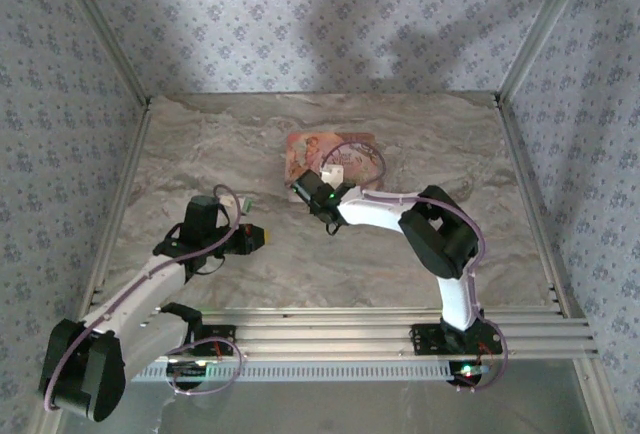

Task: Unlock the padlock with the key

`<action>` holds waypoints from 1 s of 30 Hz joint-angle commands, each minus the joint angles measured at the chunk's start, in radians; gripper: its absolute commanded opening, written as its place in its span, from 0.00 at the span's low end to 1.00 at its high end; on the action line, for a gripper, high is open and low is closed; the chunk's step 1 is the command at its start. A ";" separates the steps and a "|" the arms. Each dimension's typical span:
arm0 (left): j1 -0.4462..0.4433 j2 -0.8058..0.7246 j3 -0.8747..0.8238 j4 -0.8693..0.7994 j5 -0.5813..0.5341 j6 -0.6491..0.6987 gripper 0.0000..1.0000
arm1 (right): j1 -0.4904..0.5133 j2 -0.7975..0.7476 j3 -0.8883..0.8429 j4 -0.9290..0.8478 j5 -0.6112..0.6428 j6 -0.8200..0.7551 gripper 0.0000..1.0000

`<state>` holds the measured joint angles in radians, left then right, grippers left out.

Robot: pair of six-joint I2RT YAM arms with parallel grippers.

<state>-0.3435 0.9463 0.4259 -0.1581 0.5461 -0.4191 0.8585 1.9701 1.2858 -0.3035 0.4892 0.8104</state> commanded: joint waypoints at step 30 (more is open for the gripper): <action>-0.024 -0.207 -0.069 0.053 0.028 0.032 0.00 | -0.067 -0.059 0.042 -0.086 -0.185 -0.033 0.00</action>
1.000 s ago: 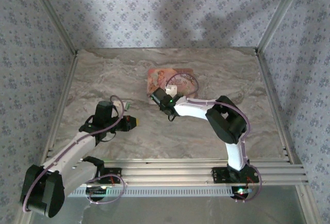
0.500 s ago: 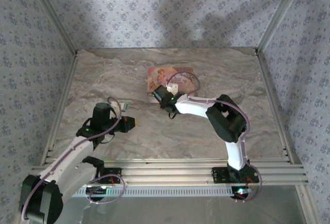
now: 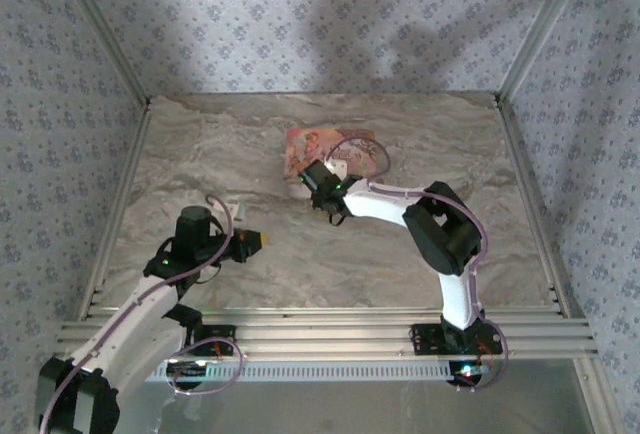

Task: Unlock the padlock with the key

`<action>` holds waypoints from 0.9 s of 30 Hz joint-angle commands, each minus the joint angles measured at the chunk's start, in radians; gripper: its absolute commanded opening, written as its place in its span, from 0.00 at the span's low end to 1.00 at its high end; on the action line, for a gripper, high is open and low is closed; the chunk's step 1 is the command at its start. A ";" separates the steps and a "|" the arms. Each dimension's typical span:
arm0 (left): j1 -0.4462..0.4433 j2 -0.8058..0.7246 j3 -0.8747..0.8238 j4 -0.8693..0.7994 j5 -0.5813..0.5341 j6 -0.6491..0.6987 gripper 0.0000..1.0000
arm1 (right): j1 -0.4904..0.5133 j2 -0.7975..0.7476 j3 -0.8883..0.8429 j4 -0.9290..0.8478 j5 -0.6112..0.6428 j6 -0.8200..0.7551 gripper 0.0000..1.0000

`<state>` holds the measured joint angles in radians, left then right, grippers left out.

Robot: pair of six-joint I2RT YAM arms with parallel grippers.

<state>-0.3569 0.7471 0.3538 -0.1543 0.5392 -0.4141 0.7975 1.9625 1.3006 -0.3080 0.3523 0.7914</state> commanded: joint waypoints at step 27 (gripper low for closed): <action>-0.119 0.377 -0.039 0.731 0.132 -0.081 0.00 | -0.131 -0.258 0.053 -0.182 -0.514 -0.035 0.00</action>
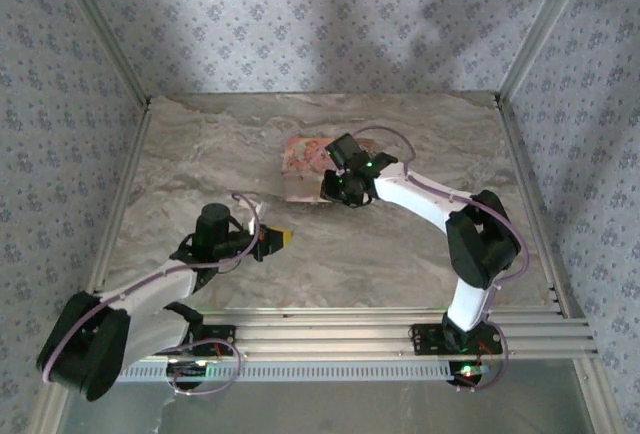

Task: Unlock the padlock with the key

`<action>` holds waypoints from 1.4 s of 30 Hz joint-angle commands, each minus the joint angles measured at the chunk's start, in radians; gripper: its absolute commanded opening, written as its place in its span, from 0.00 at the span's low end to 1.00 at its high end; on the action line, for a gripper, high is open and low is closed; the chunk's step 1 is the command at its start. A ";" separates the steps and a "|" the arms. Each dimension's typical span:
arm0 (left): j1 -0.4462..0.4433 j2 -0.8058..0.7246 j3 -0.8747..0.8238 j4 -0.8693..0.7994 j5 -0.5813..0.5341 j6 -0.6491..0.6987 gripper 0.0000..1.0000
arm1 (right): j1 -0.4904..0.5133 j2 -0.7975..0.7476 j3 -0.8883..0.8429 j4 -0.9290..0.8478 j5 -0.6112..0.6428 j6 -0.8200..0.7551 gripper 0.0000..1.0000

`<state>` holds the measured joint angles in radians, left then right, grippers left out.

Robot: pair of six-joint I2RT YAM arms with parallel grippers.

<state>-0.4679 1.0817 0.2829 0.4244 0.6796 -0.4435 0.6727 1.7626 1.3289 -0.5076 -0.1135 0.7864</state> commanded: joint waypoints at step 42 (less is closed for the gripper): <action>-0.047 0.424 0.182 0.413 -0.019 0.126 0.00 | -0.062 -0.098 -0.001 0.038 -0.342 0.038 0.00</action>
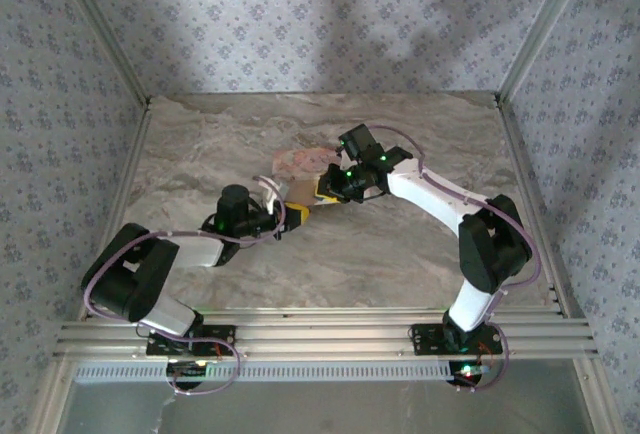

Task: Unlock the padlock with the key

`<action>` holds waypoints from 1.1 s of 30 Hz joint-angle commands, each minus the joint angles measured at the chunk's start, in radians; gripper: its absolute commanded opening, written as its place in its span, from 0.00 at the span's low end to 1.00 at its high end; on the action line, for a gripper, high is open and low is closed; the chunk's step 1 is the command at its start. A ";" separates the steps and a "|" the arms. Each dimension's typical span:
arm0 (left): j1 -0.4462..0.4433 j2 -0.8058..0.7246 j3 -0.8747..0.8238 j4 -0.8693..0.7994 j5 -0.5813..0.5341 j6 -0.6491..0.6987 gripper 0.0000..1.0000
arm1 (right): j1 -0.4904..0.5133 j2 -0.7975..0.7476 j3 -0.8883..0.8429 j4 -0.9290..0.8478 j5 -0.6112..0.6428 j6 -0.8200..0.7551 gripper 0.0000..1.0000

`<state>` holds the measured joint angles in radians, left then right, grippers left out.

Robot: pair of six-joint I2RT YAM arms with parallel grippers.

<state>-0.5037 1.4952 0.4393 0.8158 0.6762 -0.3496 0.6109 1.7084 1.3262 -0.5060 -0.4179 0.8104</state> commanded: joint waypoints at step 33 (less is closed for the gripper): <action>-0.013 0.115 0.041 0.202 -0.023 -0.046 0.00 | 0.001 -0.051 -0.020 0.058 -0.047 0.027 0.00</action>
<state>-0.5125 1.5955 0.4557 0.9417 0.6399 -0.3801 0.6109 1.7050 1.3075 -0.4789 -0.4343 0.8310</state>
